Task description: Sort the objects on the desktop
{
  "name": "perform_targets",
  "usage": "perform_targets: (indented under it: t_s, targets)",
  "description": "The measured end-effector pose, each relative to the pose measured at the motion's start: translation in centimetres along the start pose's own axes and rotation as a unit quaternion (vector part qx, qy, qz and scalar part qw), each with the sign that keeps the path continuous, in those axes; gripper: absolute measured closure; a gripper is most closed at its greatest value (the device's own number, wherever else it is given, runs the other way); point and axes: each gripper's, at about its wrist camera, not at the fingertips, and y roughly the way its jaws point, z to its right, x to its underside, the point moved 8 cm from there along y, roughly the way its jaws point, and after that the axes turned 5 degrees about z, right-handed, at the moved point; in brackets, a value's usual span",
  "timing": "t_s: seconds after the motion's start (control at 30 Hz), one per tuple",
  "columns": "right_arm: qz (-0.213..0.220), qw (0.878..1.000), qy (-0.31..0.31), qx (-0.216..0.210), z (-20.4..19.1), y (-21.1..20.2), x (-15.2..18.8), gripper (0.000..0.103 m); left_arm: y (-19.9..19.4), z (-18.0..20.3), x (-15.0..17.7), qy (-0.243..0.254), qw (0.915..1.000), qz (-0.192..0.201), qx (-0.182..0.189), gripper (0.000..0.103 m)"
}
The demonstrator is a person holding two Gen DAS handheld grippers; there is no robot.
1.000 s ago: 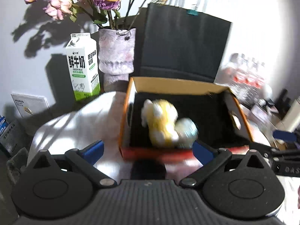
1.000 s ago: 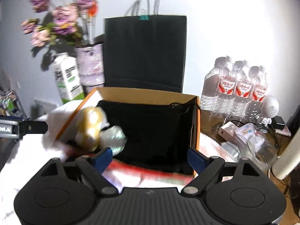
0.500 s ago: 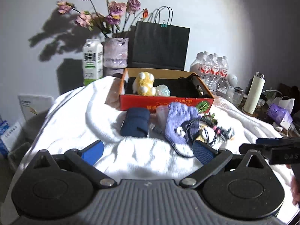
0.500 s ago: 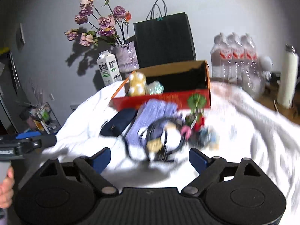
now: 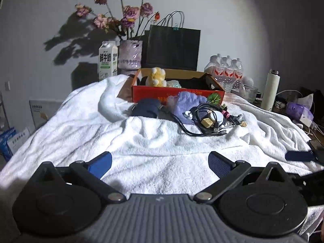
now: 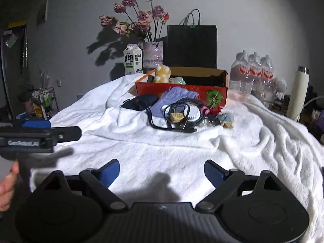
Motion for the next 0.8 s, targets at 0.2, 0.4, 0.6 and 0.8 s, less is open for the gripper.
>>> perform_targets:
  t_s: [0.2, 0.4, 0.6, 0.8]
  targets:
    - [0.039, 0.999, -0.017, -0.005, -0.3, -1.1, -2.1, 0.013, 1.8, 0.4, -0.5, -0.004, 0.9999, -0.002, 0.017, 0.000]
    - [0.021, 0.999, 0.002, 0.027, 2.8, 5.4, -3.8, 0.042, 7.2, 0.5, -2.7, 0.001, 0.9999, 0.006, 0.013, 0.001]
    - [0.051, 0.997, -0.029, 0.040, 5.0, 13.0, -8.1, 0.071, 15.2, 1.5, -4.4, -0.023, 0.9988, -0.015, 0.040, 0.019]
    - [0.004, 0.994, -0.105, 0.041, 4.5, 20.0, -8.9, 0.077, 21.3, 1.0, -4.1, -0.073, 0.9948, -0.059, 0.038, 0.037]
